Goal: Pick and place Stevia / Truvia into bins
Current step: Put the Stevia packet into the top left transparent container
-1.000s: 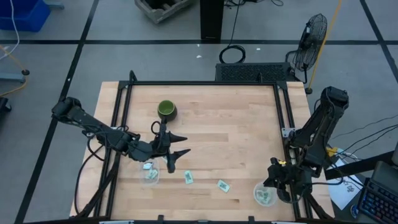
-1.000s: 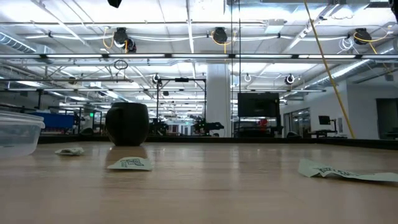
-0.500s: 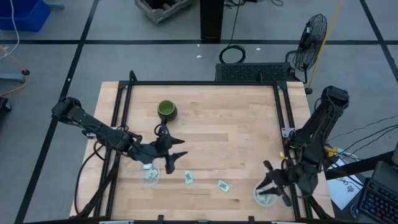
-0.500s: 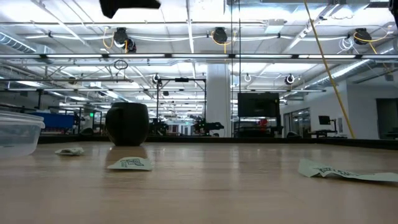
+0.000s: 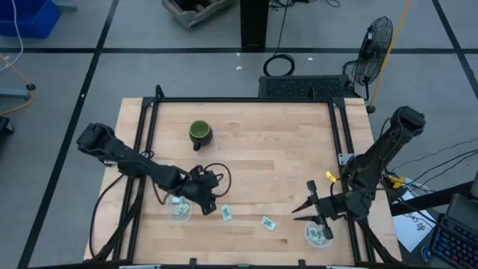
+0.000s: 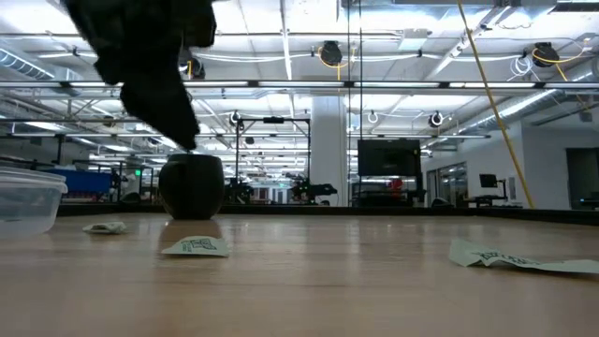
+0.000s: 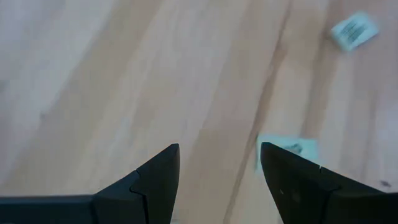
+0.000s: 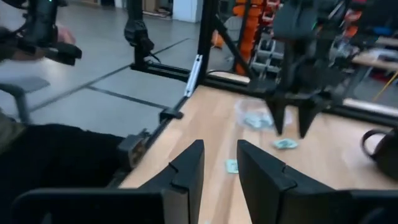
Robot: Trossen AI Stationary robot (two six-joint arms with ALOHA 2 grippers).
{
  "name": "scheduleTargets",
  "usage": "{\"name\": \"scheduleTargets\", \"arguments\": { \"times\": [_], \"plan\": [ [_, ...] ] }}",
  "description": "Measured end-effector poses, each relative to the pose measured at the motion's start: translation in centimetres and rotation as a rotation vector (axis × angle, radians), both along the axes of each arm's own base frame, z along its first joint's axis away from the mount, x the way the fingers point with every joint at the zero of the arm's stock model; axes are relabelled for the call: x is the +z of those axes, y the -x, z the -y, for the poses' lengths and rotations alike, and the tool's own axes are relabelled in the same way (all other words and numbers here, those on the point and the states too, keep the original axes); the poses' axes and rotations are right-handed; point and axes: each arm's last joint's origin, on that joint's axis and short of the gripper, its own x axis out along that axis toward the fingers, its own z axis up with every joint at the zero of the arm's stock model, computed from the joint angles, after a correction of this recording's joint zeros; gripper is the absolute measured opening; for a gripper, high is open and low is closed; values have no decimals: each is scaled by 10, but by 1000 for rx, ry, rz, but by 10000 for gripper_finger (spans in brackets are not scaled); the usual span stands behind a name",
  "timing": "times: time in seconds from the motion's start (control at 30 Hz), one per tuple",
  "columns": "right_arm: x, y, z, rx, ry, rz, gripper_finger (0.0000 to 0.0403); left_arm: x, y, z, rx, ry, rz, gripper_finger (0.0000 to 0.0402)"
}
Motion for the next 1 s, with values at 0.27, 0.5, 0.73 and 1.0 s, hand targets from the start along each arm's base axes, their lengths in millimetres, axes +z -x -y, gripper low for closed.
{"name": "scheduleTargets", "arguments": {
  "times": [0.27, 0.5, 0.73, 1.0],
  "plan": [
    [-10, -10, 10, -48, 17, 92, 91, -21, 6, -3, 86, 32, -183, 230],
    [-30, -6, 21, -71, -31, 114, 91, -24, 14, -13, 182, -16, -269, 230],
    [-29, -3, 24, -57, -79, 184, 91, -29, 13, -16, 171, 33, -319, 230],
    [-26, -2, 22, 32, -38, 219, 91, -52, 5, -14, 153, 107, -420, 230]
  ]
}}
